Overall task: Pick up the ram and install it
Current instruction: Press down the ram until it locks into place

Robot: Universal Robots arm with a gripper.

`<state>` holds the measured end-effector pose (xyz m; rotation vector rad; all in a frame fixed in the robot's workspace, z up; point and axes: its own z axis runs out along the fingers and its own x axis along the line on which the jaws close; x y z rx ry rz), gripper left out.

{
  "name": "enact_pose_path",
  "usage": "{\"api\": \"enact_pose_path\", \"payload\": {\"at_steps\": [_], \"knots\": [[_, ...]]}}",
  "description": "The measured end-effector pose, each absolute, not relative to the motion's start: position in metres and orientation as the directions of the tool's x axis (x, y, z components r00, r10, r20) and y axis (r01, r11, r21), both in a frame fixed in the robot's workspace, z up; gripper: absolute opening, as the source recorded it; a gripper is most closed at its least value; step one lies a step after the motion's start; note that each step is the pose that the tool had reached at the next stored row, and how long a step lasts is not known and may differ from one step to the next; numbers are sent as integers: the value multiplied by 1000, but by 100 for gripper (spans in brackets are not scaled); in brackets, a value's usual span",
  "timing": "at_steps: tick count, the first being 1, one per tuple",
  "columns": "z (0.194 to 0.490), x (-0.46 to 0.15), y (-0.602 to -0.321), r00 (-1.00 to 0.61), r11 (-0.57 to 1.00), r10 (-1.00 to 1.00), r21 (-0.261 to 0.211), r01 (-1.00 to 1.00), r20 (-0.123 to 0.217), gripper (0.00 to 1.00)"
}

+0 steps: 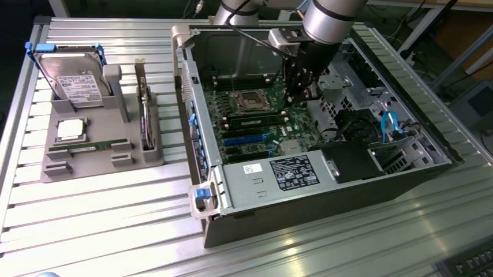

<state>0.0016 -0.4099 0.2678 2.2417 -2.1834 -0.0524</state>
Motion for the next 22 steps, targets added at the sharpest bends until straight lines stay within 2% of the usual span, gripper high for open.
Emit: {"api": "enact_pose_path", "payload": {"at_steps": [20, 21, 22], "knots": [[240, 2, -409, 25, -26, -1000, 32, -999, -17, 11], [225, 2, -409, 25, -26, -1000, 34, -999, -11, 11], [234, 2, -409, 25, -26, -999, 32, -999, -20, 11]]}}
